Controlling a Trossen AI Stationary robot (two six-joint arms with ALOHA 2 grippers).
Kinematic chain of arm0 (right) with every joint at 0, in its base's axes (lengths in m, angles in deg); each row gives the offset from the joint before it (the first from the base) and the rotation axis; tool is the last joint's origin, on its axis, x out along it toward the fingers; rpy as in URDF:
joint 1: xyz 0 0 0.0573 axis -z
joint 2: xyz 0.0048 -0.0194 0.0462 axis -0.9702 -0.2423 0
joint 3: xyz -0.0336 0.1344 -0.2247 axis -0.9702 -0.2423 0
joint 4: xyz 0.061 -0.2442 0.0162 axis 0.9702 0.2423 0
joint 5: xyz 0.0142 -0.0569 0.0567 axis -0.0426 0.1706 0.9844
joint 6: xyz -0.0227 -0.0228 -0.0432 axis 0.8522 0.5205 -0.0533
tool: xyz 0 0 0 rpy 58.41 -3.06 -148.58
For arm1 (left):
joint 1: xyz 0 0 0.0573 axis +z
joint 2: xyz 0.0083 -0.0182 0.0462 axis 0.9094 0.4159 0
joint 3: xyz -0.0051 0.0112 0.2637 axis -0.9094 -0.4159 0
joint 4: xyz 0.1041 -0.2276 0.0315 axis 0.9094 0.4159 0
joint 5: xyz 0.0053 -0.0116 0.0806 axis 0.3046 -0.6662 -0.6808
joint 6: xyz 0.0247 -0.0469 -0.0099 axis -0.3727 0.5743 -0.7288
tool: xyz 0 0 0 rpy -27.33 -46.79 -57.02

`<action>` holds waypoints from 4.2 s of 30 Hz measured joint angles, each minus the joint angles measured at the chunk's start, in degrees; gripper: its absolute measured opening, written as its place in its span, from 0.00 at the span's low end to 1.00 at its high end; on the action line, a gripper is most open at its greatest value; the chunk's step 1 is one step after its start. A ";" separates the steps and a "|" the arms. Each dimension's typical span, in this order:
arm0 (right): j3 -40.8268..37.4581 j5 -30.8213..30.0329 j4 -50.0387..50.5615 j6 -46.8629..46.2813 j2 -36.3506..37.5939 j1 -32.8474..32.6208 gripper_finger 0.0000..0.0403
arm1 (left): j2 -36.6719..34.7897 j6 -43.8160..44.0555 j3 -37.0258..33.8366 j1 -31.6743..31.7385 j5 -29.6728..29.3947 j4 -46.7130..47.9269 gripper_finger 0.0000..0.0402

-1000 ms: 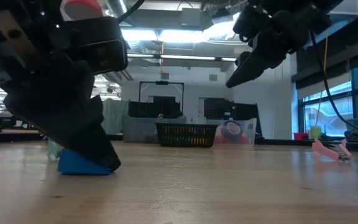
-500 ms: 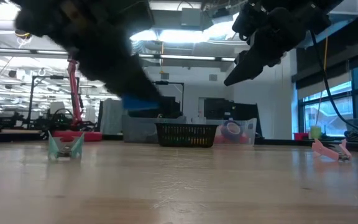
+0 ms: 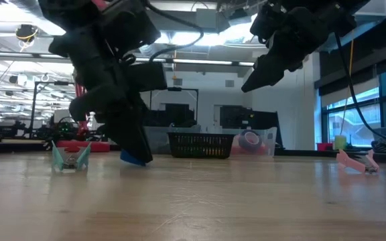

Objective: Pick and place Stapler, Stapler remover, tape
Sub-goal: Put the blue stapler into the black bin, then put the light blue staple remover into the gray bin, then put the blue stapler into the black bin

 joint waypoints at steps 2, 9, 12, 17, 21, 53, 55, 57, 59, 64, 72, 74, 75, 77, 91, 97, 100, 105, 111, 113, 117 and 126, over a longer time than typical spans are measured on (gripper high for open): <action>0.00 0.02 -0.02 -0.02 0.00 0.00 0.66 | -0.72 -1.19 -0.18 0.63 -1.08 0.56 0.13; 0.00 0.02 0.35 -0.25 0.00 0.00 0.66 | -2.75 -2.10 -0.36 1.45 -1.22 5.61 0.54; 0.00 0.02 0.33 -0.26 0.00 0.00 0.66 | -5.17 0.13 -0.35 1.44 -0.31 8.81 0.66; 0.00 0.02 -0.01 -0.25 0.00 0.00 0.66 | -12.23 5.31 -0.33 0.97 0.11 16.67 0.74; 0.00 0.02 -0.13 -0.26 0.00 0.00 0.66 | -16.72 5.27 -0.31 -0.79 1.22 21.78 0.73; 0.00 0.04 -1.22 -0.02 0.00 0.00 0.66 | -11.81 -6.52 -0.22 -12.71 6.97 22.15 0.57; 0.00 0.03 -1.22 -0.01 0.00 0.02 0.66 | -10.26 -6.52 -0.22 -12.73 6.67 22.12 0.56; 0.00 0.04 -1.22 -0.02 0.00 0.02 0.66 | -8.47 -6.53 -0.22 -12.72 6.43 22.30 0.55; 0.00 0.03 -1.20 -0.02 0.00 0.00 0.66 | -6.72 -6.53 -0.20 -12.72 5.34 22.14 0.54; 0.00 0.02 -1.22 -0.02 -0.02 0.00 0.66 | -5.31 -5.00 0.11 -12.85 3.04 21.81 0.47; 0.00 0.02 -1.78 -0.02 -0.02 0.02 0.66 | -5.59 -1.20 -0.11 -12.98 -0.75 21.44 0.17; 0.00 0.04 -1.79 -0.02 -0.02 0.02 0.66 | -5.59 -0.04 -0.13 -13.00 -1.42 21.44 0.09; 0.00 0.02 -1.79 -0.02 -0.02 0.01 0.66 | -5.59 0.46 -0.13 -12.99 -1.46 21.44 0.09; 0.00 0.02 -1.78 -0.02 -0.02 0.02 0.66 | -5.60 1.47 -0.13 -12.97 -1.64 21.44 0.09; 0.00 0.02 -4.02 0.17 -0.02 0.02 0.66 | -5.92 -4.29 11.89 -9.74 -30.27 42.54 0.09; 0.00 0.02 -5.19 0.17 -0.02 0.02 0.66 | -5.97 -16.51 15.20 4.42 -41.29 39.35 0.09; 0.00 0.02 -4.48 0.71 -0.02 0.02 0.66 | -5.97 -25.38 15.30 14.77 -36.37 32.11 0.09; 0.00 -0.11 -2.78 2.07 -0.02 0.01 0.66 | -5.94 -36.35 15.34 32.25 -13.40 16.72 0.09; -0.48 -2.85 -2.97 3.42 -0.04 0.02 0.66 | -5.94 -36.84 15.41 45.11 5.62 8.57 0.17; -0.48 -3.23 -3.18 4.41 -0.04 0.02 0.66 | -5.94 -36.70 15.41 47.10 6.34 8.77 0.25; -0.48 -4.00 -3.75 4.81 -0.04 0.02 0.66 | -5.94 -35.20 15.41 49.34 6.97 8.82 0.41; -0.50 -4.00 -3.72 4.77 -0.04 0.01 0.66 | -5.94 -31.73 15.41 48.60 8.15 10.01 0.65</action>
